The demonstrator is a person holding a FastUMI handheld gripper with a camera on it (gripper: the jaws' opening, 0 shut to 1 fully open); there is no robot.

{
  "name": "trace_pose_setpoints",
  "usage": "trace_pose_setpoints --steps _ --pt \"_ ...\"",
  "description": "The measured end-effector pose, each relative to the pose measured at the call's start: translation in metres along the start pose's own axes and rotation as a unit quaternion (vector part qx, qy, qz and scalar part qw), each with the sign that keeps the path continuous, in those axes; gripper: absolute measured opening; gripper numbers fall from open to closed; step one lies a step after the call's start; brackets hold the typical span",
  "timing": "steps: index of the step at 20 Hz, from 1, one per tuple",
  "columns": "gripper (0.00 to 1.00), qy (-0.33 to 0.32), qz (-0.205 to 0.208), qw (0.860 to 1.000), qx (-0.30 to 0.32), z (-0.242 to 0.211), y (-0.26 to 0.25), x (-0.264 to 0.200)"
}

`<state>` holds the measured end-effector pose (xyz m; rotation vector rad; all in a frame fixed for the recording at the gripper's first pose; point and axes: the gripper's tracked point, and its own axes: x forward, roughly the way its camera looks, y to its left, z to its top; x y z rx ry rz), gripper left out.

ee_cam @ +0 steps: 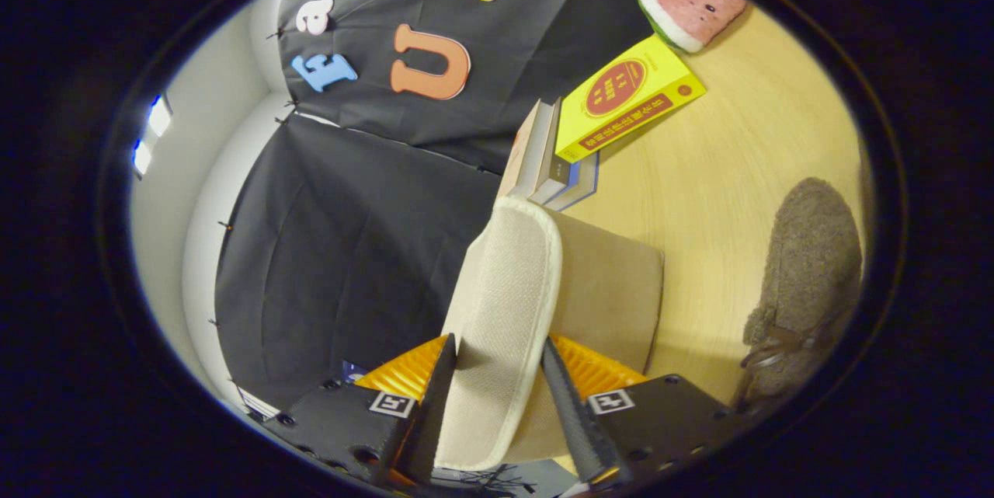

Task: Open the storage box then place both shoes into the box .Put the left shoe in first, then the right shoe, with the right side of both shoes facing outward in a uniform manner.

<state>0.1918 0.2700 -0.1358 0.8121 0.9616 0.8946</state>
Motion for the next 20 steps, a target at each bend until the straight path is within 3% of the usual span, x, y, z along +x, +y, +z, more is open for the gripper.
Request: trace_pose_setpoints --steps 6,8,10,20 --pt "0.44 -0.006 -0.028 1.0 0.001 0.008 0.003 -0.013" --pt "0.14 -0.025 -0.012 1.0 0.001 0.018 0.021 -0.022" --pt "0.0 -0.021 -0.013 1.0 -0.002 0.019 0.037 -0.027" --pt "0.0 -0.027 0.021 0.999 -0.033 0.023 0.156 0.004"
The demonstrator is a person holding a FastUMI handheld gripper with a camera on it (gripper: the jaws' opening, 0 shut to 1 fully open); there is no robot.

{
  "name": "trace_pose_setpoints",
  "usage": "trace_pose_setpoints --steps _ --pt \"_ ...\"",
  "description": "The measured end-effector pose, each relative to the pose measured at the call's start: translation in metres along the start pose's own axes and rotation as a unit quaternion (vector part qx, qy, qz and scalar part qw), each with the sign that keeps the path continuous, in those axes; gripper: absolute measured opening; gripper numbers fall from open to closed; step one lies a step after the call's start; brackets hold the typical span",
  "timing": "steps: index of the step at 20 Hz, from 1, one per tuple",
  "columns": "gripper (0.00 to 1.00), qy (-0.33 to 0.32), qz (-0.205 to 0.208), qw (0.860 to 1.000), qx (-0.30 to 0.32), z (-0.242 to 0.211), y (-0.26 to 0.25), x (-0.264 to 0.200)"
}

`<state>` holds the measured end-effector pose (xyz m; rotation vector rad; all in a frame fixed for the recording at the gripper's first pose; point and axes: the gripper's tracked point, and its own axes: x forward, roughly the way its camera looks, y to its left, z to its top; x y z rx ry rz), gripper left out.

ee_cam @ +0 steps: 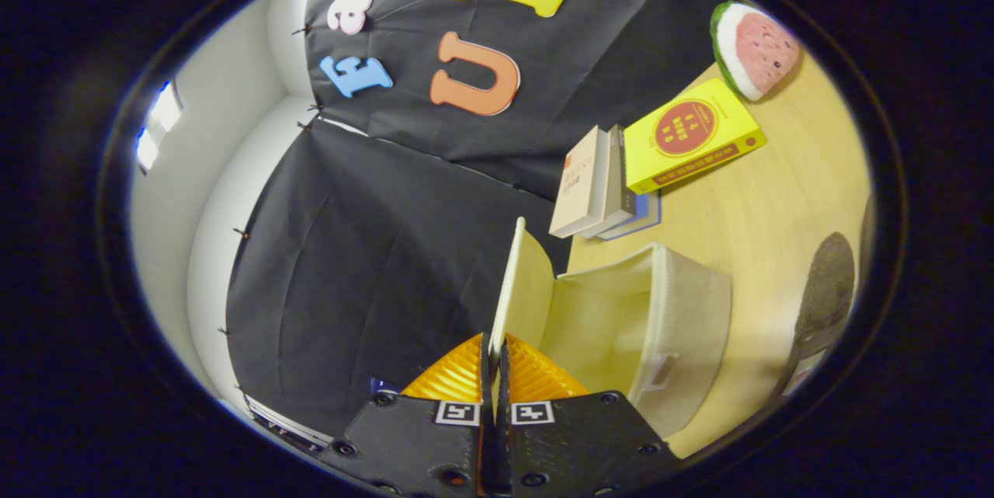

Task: Open the storage box then place both shoes into the box .Put the left shoe in first, then the right shoe, with the right side of both shoes facing outward in a uniform manner.

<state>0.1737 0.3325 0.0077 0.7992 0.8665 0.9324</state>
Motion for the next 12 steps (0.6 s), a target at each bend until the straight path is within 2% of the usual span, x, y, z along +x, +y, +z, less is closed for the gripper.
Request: trace_pose_setpoints --steps 8,12 --pt "0.0 0.003 0.013 1.0 -0.025 -0.025 0.084 0.082" --pt "0.0 0.003 -0.009 0.999 -0.05 -0.038 0.099 0.127"
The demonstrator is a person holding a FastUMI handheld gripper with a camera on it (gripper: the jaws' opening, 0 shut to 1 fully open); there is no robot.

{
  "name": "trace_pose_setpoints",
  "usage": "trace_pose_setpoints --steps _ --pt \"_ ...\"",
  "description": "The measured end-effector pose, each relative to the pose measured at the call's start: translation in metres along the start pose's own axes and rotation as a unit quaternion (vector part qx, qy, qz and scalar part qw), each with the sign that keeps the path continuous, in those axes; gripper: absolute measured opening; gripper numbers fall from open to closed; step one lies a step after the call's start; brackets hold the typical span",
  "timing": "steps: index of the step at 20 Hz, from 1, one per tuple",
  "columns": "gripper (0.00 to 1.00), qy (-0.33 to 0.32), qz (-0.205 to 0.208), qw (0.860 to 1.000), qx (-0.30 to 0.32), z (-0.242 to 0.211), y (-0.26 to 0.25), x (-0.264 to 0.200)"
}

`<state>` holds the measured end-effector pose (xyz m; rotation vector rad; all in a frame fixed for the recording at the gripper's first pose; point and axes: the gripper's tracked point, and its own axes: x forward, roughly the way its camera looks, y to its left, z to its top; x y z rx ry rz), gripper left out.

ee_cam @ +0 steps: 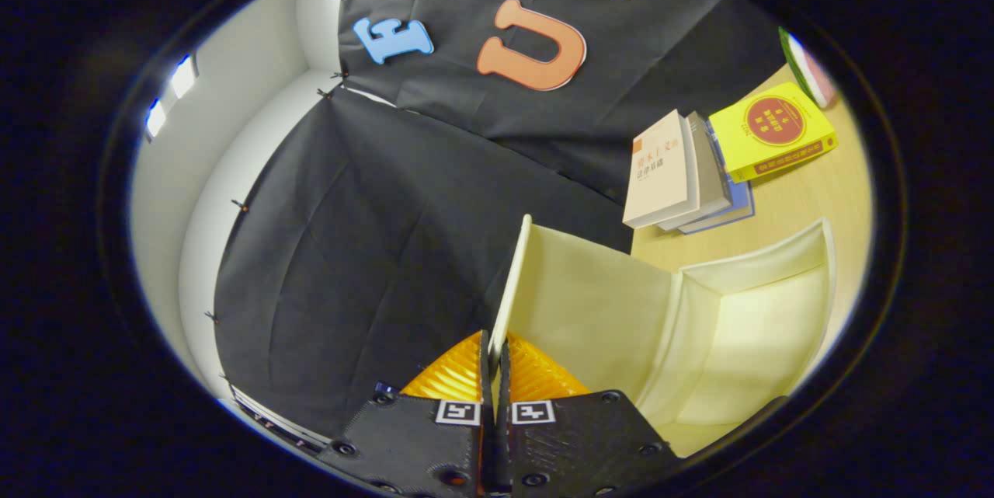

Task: Open the storage box then place both shoes into the box .Put the left shoe in first, then the right shoe, with the right side of both shoes facing outward in a uniform manner.

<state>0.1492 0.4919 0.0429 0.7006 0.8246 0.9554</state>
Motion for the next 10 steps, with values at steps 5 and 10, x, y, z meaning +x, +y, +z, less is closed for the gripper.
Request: trace_pose_setpoints --steps 5,10 --pt "0.07 0.002 -0.034 0.999 -0.022 -0.016 0.007 0.048" --pt "0.46 -0.004 -0.065 0.996 -0.064 -0.023 0.01 0.054"
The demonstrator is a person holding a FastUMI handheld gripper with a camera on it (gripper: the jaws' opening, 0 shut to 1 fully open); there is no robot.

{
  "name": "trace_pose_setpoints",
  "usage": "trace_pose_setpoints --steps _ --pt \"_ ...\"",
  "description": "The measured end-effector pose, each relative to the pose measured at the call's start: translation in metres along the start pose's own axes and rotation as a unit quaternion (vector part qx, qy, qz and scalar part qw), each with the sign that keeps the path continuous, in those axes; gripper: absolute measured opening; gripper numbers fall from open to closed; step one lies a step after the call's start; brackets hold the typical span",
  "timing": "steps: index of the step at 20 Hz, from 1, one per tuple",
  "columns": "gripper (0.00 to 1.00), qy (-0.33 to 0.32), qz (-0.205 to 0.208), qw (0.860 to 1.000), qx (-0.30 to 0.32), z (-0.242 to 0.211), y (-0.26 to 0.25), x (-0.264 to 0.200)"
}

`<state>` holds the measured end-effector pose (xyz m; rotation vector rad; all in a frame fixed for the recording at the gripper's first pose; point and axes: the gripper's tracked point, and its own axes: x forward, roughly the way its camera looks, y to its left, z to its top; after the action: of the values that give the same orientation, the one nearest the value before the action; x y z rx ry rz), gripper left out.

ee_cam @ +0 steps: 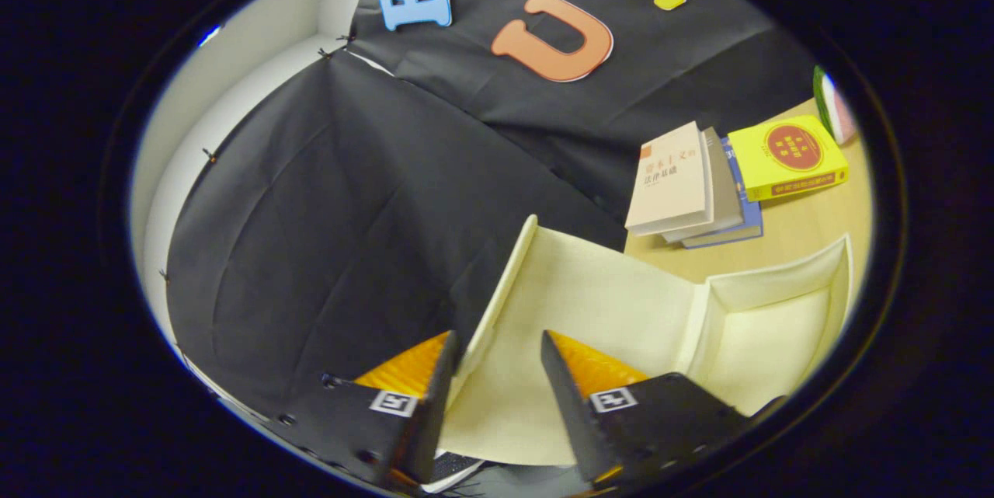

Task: Open the storage box then place both shoes into the box .Put the left shoe in first, then the right shoe, with the right side of both shoes facing outward in a uniform manner.

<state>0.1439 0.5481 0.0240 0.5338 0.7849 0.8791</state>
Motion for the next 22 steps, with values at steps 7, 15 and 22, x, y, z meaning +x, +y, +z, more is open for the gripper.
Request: trace_pose_setpoints --steps 7,15,22 --pt "0.94 -0.013 -0.059 0.998 -0.031 -0.005 -0.018 -0.044" --pt "0.95 -0.026 -0.165 0.983 -0.081 -0.019 -0.072 -0.153" --pt "0.95 -0.06 -0.234 0.969 -0.057 -0.021 -0.173 -0.243"
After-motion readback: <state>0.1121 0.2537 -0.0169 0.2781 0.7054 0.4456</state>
